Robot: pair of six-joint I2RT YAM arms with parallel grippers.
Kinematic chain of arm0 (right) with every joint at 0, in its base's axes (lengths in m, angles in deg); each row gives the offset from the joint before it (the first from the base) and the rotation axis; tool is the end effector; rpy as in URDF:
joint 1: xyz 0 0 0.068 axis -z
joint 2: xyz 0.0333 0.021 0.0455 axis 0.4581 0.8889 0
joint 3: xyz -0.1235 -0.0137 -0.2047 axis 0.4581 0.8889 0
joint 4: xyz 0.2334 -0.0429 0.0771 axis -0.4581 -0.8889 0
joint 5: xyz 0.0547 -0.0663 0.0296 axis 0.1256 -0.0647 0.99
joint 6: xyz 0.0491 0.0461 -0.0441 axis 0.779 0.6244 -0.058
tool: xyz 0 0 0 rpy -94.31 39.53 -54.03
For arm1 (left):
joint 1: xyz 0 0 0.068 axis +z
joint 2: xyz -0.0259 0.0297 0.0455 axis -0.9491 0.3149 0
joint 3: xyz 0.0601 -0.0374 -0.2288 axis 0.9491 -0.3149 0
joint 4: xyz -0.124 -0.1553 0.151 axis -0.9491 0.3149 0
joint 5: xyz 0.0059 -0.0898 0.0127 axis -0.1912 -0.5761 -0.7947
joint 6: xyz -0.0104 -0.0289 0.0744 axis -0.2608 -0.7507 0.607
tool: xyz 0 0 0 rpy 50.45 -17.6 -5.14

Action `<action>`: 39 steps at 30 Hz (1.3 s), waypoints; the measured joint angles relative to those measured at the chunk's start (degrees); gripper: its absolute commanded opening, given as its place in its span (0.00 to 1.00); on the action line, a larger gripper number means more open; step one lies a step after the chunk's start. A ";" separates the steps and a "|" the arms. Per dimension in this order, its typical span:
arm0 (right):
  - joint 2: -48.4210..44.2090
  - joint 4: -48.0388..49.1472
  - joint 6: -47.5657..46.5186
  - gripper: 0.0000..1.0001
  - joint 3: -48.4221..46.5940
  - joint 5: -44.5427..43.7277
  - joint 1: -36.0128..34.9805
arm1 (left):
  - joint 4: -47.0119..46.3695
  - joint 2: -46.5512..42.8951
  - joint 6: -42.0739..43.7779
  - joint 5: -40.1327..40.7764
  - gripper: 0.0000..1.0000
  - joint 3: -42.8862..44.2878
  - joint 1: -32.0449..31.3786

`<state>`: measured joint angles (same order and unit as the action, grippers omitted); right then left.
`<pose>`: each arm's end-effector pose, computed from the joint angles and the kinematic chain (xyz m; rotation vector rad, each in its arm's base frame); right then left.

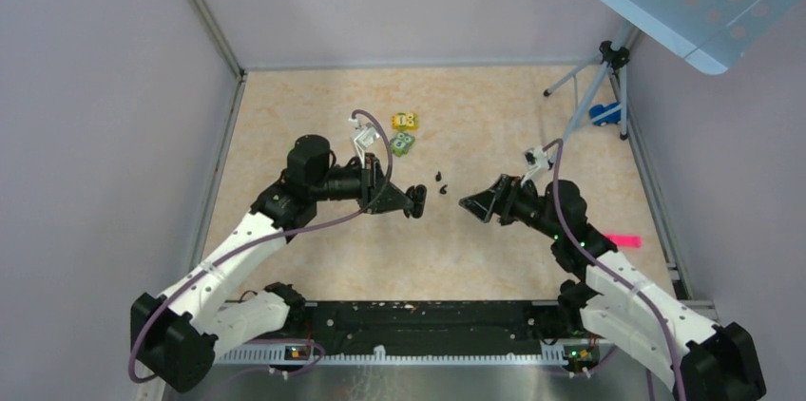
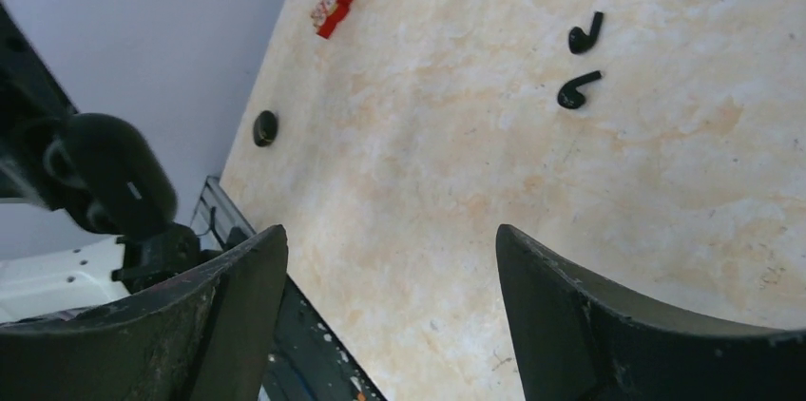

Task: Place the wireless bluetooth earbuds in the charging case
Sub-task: Close the charging case with the earbuds at the center of the board.

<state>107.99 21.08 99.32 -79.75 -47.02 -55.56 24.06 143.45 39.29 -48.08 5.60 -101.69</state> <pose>0.1908 0.1282 0.1987 -0.0198 1.9838 1.1263 0.1915 -0.1700 0.2804 0.6388 1.9751 -1.4496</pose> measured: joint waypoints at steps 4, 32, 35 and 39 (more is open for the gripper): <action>-4.37 5.16 2.67 0.80 2.86 2.01 0.00 | -2.36 0.15 -1.25 -0.74 0.00 -0.63 0.00; 18.64 72.94 18.86 0.87 8.76 23.34 -5.99 | -14.43 4.11 -9.07 -15.10 0.00 -0.70 0.02; 21.97 75.36 20.20 0.87 8.72 23.89 -6.43 | -15.63 4.59 -10.16 -16.24 0.00 -0.59 0.00; 26.08 76.08 20.68 0.87 8.59 23.87 -7.26 | -16.61 4.87 -11.28 -16.87 0.00 -0.59 0.00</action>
<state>134.07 97.16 120.00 -71.16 -23.15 -62.81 7.45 148.33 28.01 -64.95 5.01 -101.69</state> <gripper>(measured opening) 0.866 0.299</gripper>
